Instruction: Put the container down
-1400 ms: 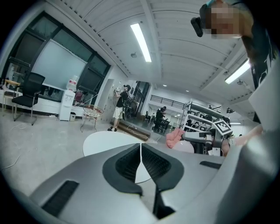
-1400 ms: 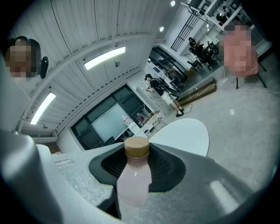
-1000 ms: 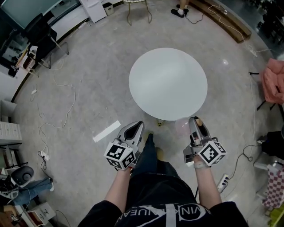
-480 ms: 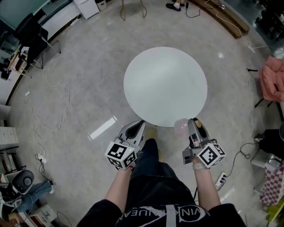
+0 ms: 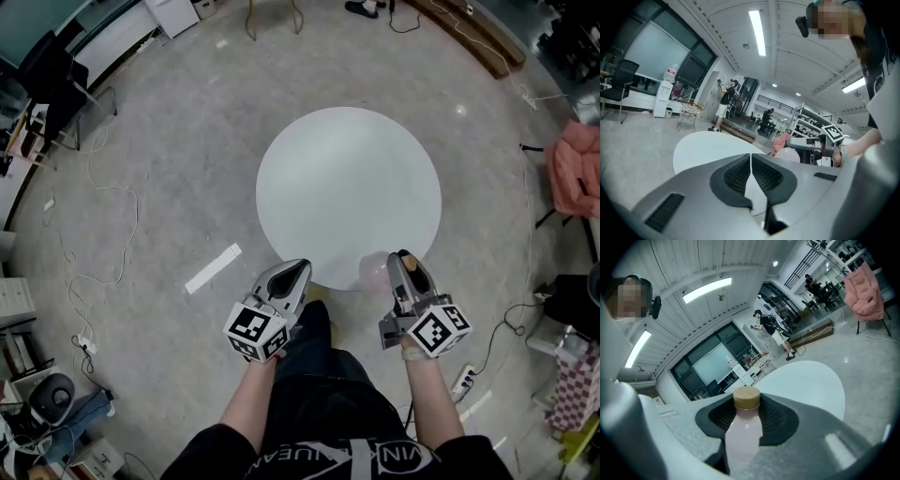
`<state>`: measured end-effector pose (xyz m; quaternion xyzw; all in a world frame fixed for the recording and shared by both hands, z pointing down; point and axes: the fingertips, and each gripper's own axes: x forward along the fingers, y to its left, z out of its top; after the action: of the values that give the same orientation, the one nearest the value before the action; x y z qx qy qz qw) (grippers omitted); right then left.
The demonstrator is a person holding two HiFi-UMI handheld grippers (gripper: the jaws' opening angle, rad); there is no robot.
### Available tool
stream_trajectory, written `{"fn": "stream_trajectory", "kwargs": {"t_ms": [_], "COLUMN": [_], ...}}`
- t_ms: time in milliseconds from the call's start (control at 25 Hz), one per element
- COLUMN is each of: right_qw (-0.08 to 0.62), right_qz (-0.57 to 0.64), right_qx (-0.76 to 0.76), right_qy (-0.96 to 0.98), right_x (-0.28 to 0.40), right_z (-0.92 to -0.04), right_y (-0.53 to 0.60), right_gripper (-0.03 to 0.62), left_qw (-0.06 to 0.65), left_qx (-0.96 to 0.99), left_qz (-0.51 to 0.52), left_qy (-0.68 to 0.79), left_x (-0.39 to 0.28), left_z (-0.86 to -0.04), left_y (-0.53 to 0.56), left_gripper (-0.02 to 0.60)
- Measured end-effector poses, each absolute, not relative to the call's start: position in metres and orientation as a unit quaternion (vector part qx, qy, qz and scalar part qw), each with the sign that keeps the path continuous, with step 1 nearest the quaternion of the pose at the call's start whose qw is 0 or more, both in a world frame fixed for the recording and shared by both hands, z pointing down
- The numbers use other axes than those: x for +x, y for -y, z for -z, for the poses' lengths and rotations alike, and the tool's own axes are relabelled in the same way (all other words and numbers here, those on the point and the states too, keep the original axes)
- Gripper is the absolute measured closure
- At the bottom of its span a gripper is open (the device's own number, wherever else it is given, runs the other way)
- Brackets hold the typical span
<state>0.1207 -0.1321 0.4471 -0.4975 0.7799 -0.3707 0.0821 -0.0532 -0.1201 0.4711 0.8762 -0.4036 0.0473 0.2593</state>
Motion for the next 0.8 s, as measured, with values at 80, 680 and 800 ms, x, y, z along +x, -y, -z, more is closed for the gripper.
{"fn": "stream_trajectory", "kwargs": {"t_ms": [80,680,800], "right_qw": [0.078,0.04,0.031], "right_qz": [0.371,0.373,0.369], "right_qx": [-0.497,-0.486,-0.48], "right_qy": [-0.781,-0.789,-0.795], "right_x": [0.118,0.108,0.105], "right_z": [-0.449,-0.482,-0.487], "right_y": [0.141,0.201,0.215], "right_gripper": [0.461,0.461,0.461], "left_qw": [0.259,0.273,0.277], "left_qx": [0.88,0.884,0.884], "left_qz": [-0.046,-0.053,-0.053], "left_qy": [0.396,0.374,0.372], "left_x": [-0.05,-0.032,-0.027], "left_z": [-0.472,-0.498,-0.503], "left_y": [0.128,0.183,0.194], "left_gripper": [0.566,0.566,0.566]}}
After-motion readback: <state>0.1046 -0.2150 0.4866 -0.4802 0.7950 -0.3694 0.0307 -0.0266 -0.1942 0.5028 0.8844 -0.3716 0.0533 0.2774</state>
